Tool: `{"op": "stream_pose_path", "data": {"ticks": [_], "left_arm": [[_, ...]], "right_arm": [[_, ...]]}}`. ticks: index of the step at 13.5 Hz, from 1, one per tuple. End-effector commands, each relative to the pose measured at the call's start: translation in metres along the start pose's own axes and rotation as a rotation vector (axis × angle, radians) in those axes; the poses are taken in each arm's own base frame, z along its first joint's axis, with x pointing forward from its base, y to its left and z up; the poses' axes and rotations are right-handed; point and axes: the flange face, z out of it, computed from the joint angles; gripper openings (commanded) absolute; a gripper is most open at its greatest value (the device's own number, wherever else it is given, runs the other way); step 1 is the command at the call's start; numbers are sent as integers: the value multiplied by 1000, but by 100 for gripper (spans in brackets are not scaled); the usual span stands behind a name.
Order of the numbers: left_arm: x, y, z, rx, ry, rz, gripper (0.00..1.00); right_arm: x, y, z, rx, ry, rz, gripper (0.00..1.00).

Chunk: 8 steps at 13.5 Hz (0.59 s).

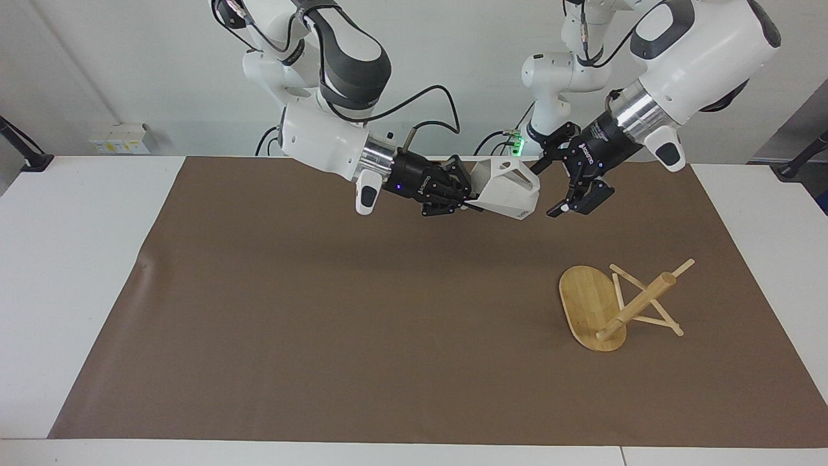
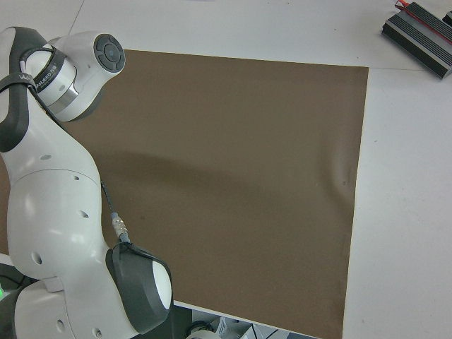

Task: Hang cup on rack
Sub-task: 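Grasp the cup with the left gripper from the right gripper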

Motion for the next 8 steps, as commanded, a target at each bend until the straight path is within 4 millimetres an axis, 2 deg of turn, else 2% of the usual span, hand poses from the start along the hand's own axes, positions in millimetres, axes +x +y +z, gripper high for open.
{"op": "stream_pose_path", "data": {"ticks": [1, 7, 8], "left_arm": [[2, -15, 7, -8, -21, -29, 100], [-1, -31, 22, 23, -7, -40, 100], [-7, -34, 24, 20, -9, -42, 100]], "right_arm": [[0, 0, 2, -7, 7, -26, 0], [0, 0, 2, -9, 7, -27, 0], [0, 0, 2, -9, 7, -27, 0]]}}
